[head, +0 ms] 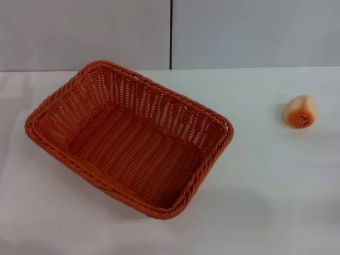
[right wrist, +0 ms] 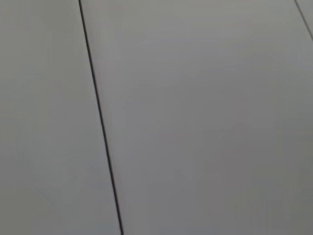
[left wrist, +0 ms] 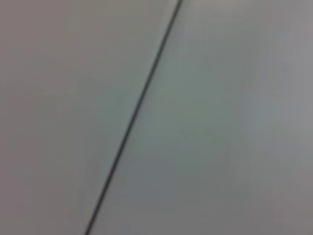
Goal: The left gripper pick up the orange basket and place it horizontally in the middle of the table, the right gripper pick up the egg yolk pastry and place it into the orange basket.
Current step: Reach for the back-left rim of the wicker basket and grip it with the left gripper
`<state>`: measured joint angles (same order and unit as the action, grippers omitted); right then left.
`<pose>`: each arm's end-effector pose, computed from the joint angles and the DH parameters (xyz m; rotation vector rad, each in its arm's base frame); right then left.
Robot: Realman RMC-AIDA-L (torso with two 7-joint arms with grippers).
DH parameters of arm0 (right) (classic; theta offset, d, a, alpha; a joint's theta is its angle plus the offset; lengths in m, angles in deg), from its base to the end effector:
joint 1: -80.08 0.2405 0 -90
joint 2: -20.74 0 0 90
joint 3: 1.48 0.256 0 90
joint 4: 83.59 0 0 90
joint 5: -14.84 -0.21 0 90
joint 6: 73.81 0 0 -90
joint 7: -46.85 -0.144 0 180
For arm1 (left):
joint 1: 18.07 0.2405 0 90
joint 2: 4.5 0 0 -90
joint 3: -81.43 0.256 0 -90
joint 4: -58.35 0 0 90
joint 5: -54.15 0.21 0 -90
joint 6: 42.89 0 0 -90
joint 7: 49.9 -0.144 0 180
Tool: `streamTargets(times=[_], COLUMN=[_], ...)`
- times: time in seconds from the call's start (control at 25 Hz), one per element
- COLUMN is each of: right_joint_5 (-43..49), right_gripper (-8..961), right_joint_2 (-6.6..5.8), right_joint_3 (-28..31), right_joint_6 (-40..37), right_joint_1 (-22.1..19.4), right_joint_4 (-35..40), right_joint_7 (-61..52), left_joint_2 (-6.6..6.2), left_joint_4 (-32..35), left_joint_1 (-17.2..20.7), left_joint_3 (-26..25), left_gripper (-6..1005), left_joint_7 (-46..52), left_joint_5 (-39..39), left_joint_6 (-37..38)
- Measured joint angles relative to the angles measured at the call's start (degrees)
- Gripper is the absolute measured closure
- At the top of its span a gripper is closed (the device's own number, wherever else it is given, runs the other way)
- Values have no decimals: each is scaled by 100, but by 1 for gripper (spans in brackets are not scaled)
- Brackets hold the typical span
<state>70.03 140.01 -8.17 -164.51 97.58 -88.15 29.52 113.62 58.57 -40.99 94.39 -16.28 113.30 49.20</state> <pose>0.3774 0.2501 0.0553 -1.0804 0.5395 0.8506 -0.3402 0.2927 0.0631 -1.2618 -0.5344 -1.1665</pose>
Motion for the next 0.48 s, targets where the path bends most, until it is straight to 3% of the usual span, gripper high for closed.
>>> streamTargets(times=[0.08, 0.28, 0.32, 0.48], right_joint_5=[52, 128, 130, 132], right_gripper=[349, 349, 349, 349], right_joint_2=[0, 1, 3, 7], right_joint_3=[0, 0, 0, 0], right_joint_6=[-4, -9, -10, -10], right_joint_1=[-3, -14, -17, -43], right_joint_4=[-1, -8, -9, -10], right_joint_7=[-78, -163, -165, -173], left_joint_2=[-1, -3, -15, -28], left_joint_4=[274, 370, 826, 1081], left_joint_1=[30, 31, 24, 30], left_joint_3=[406, 494, 900, 1168], left_gripper=[482, 489, 491, 497], left_joint_7=[238, 342, 805, 1029], left_joint_5=[0, 0, 0, 1], left_joint_6=[84, 85, -10, -105])
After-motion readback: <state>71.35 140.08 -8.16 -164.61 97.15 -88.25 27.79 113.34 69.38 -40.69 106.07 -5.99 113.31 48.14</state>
